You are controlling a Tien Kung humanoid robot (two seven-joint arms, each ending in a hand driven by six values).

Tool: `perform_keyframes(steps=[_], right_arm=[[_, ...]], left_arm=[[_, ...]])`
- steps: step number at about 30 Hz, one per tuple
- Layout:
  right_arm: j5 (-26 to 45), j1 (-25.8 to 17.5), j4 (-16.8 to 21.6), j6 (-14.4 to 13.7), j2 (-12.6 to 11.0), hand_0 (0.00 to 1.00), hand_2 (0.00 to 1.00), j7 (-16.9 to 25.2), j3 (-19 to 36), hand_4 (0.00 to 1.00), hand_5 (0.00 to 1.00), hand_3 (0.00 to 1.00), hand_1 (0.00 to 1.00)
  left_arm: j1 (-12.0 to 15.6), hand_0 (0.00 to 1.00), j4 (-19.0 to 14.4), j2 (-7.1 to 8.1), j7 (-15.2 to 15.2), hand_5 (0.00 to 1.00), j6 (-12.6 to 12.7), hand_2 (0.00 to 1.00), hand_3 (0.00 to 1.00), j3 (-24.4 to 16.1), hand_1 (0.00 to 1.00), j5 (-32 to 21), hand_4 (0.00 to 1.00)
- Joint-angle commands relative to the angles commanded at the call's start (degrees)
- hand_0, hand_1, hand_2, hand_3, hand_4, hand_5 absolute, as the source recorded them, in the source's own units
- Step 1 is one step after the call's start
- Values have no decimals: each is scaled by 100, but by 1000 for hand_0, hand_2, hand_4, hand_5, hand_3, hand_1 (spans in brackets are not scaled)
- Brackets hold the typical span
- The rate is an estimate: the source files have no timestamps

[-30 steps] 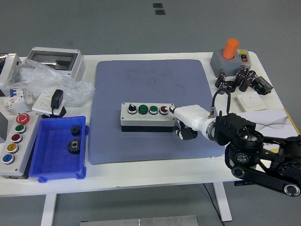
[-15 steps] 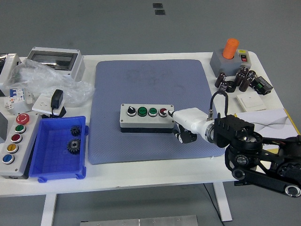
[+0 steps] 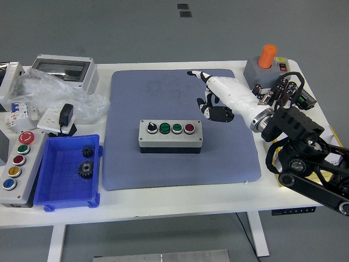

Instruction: Pick up the button,place it on the desk,press the button,press the button

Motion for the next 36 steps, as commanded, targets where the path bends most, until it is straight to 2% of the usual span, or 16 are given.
perform_keyframes(steps=[1,2,6,7,12,13,18,19,24,25,26,31,32,36], right_arm=[[8,-16,-34,-93,30,377,229,83,79,398,2,916,458],[31,-37,-97,-205,85,366,457,208,157,562,233,910,508],[17,-74,-282,-336,236,366,457,436,200,562,233,910,508],[1,-85,-345,-350,279,721,902,480,193,953,488,998,803],[31,-193,-579,-476,435,721,902,680,258,953,488,998,803],[126,-235,-627,-554,473,891,998,787,317,998,577,998,921],[689,-478,-836,-996,642,891,998,1365,679,998,577,998,921],[797,-525,-863,-1071,664,979,998,1474,740,998,605,998,962],[1433,-778,-992,-1427,744,979,998,2145,1067,998,605,998,962],[1598,-834,-1042,-1487,762,995,998,2316,1144,998,767,998,972],[1729,-869,-1076,-1522,774,995,998,2449,1192,998,767,998,972],[2447,-1053,-1229,-1571,839,995,998,3143,1419,998,767,998,972],[2585,-1095,-1251,-1565,847,986,998,3269,1462,998,870,998,957],[3204,-1413,-1357,-1527,895,986,998,3825,1727,998,870,998,957]], left_arm=[[3,577,0,-2,-4,267,4,575,618,-1,616,-6,737],[2,577,1,-3,-9,270,8,574,618,1,617,-11,737],[-16,577,-1,-2,-23,270,13,574,618,1,617,-10,737],[-21,578,-1,-1,-25,270,13,575,618,8,616,-13,738],[4,578,-1,26,-34,270,22,575,618,13,616,-38,738],[24,578,1,35,-35,270,25,574,618,13,616,-48,738],[98,578,8,71,-38,270,20,574,618,-33,616,-57,738],[106,578,8,76,-40,270,17,575,619,-48,616,-52,739],[146,578,12,93,-42,270,-6,575,619,-124,616,-17,739],[159,578,13,94,-42,270,-11,575,620,-139,616,-9,740],[167,578,14,95,-41,270,-14,575,620,-147,616,-5,740],[242,578,21,77,-28,270,-34,575,620,-210,616,42,740],[264,578,20,69,-26,269,-40,575,620,-259,616,67,740],[403,578,9,52,-19,269,-68,575,620,-498,616,185,740]])
